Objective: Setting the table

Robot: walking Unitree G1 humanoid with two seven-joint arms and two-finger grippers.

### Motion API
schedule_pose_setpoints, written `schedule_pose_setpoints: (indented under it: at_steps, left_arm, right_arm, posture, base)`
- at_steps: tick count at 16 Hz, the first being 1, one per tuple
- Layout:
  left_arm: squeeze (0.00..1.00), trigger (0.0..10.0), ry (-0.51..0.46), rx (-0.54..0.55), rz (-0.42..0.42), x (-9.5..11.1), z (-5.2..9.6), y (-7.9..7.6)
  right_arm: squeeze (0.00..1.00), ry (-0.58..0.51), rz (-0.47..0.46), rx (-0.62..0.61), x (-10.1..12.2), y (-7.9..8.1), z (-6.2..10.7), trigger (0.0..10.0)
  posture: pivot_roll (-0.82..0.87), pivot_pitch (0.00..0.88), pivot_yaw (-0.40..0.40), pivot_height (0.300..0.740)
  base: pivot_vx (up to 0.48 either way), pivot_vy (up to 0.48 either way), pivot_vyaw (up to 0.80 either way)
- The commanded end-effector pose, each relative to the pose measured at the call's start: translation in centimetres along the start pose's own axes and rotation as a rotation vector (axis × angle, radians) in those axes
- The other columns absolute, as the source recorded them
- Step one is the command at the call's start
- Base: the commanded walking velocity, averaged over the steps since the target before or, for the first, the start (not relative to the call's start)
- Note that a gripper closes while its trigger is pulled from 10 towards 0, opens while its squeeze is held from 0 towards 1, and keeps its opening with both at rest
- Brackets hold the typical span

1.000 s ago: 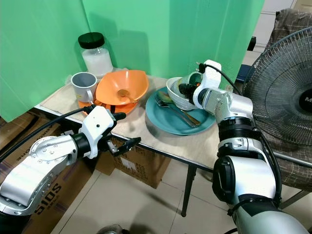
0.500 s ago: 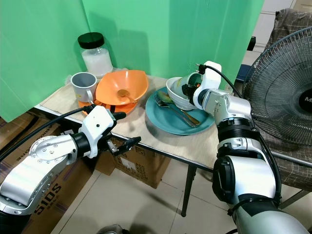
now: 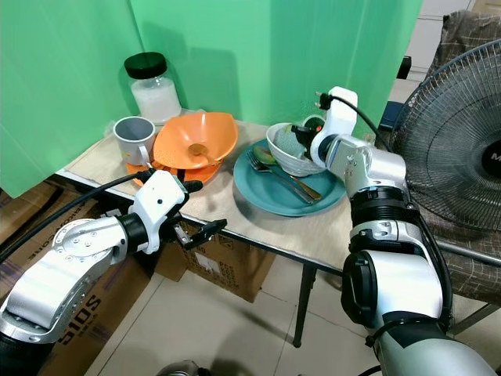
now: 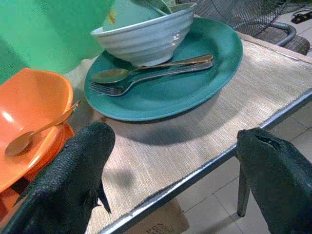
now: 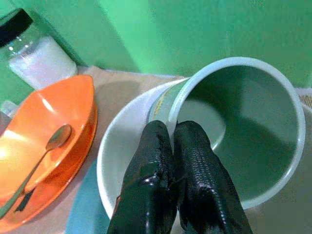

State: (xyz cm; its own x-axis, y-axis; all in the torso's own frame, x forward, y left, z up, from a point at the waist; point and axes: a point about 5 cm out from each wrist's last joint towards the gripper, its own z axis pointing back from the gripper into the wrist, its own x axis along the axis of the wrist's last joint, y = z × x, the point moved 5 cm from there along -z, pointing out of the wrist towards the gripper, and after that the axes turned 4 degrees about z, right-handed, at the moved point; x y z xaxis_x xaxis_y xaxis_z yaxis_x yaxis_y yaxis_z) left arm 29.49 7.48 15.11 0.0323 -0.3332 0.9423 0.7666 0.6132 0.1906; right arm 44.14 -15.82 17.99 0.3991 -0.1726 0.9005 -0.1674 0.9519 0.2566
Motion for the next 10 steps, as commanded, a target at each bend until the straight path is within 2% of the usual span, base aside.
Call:
schedule_pose_setpoints:
  at_steps: [1, 5, 6, 7, 10]
  left_arm:
    - [0.0, 10.0, -0.003, 0.003, -0.022, 0.2, -0.2, 0.1]
    - [0.0, 10.0, -0.017, 0.04, -0.017, 0.5, -0.5, 0.6]
    - [0.0, 10.0, -0.014, 0.044, -0.016, 0.3, -0.4, 0.6]
    - [0.0, 10.0, -0.002, 0.046, -0.021, -0.1, -0.4, 0.5]
    - [0.0, 10.0, 0.001, 0.045, -0.026, -0.2, -0.4, 0.4]
  right_arm:
    - [0.0, -0.039, 0.003, 0.022, 1.4, 0.6, 0.4, 0.0]
    - [0.0, -0.058, 0.037, 0.037, 2.0, 0.8, 1.0, 0.0]
    - [0.0, -0.056, 0.064, 0.033, 1.9, 0.9, 0.9, 1.2]
    - [0.0, -0.02, 0.126, 0.014, 0.9, 0.9, 0.5, 10.0]
    - [0.0, 0.067, 0.201, -0.027, -1.2, 0.7, -0.3, 10.0]
  posture:
    - [0.09, 0.0, 0.109, 0.74]
    - [0.1, 0.0, 0.097, 0.74]
    - [0.1, 0.0, 0.095, 0.74]
    - [0.1, 0.0, 0.094, 0.74]
    - [0.1, 0.0, 0.086, 0.74]
  base:
    - [0.0, 0.0, 0.0]
    - [0.0, 0.0, 0.0]
    - [0.0, 0.0, 0.0]
    - [0.0, 0.0, 0.0]
    - [0.0, 0.0, 0.0]
